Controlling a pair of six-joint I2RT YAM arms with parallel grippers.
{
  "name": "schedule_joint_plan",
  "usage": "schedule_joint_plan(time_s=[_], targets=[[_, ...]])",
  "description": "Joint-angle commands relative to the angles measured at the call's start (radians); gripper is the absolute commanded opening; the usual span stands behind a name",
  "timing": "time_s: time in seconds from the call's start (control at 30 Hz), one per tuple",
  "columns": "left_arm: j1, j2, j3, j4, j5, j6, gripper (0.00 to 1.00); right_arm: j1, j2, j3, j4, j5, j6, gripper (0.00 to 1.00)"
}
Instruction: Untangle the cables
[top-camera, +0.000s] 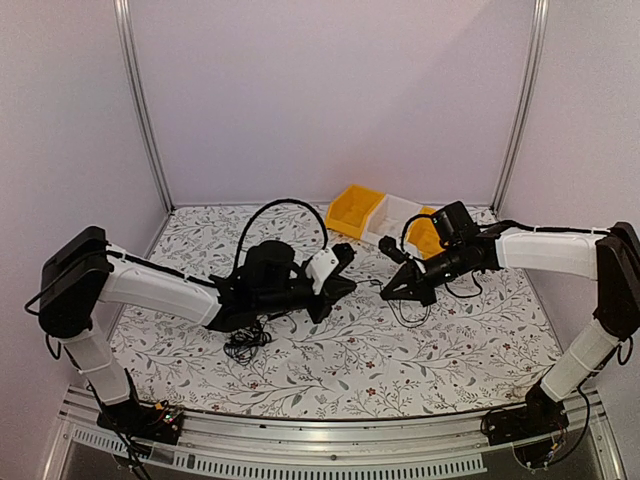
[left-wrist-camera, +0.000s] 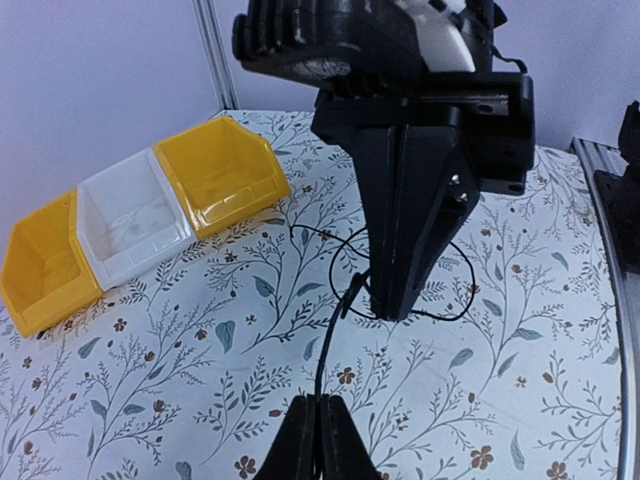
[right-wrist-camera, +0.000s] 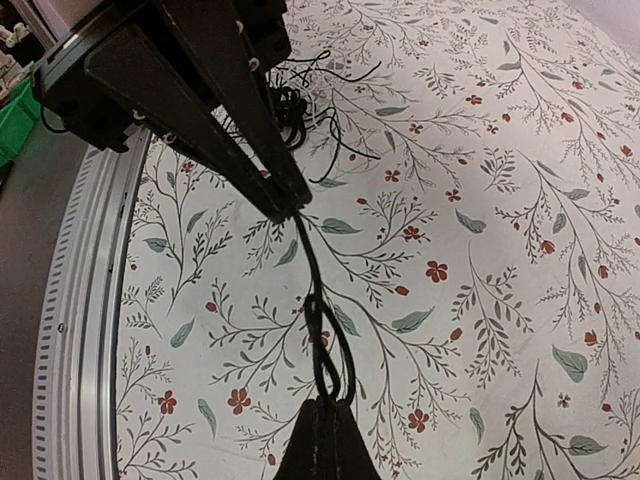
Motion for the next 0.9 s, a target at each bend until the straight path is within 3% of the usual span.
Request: schedule_joint_plan(time_s=[0.0,0.67,0.87], targets=[[0.007,0.031,-0.014,0.108,0.099,-0.057,0.0,0.022,0.015,0.032,-0.012,0.02,-0.021,0.0],[0.012,0.116,0.06,0.207,0.102,-0.128,0.0,0.025,-0.013,0.034,-0.004,0.041,-0.015,0.0],[0.014,0.091,0.059,0.161,0.046,-0.14,0.0,0.016,-0.042,0.042,-0.009,0.105,-0.009,0.14]])
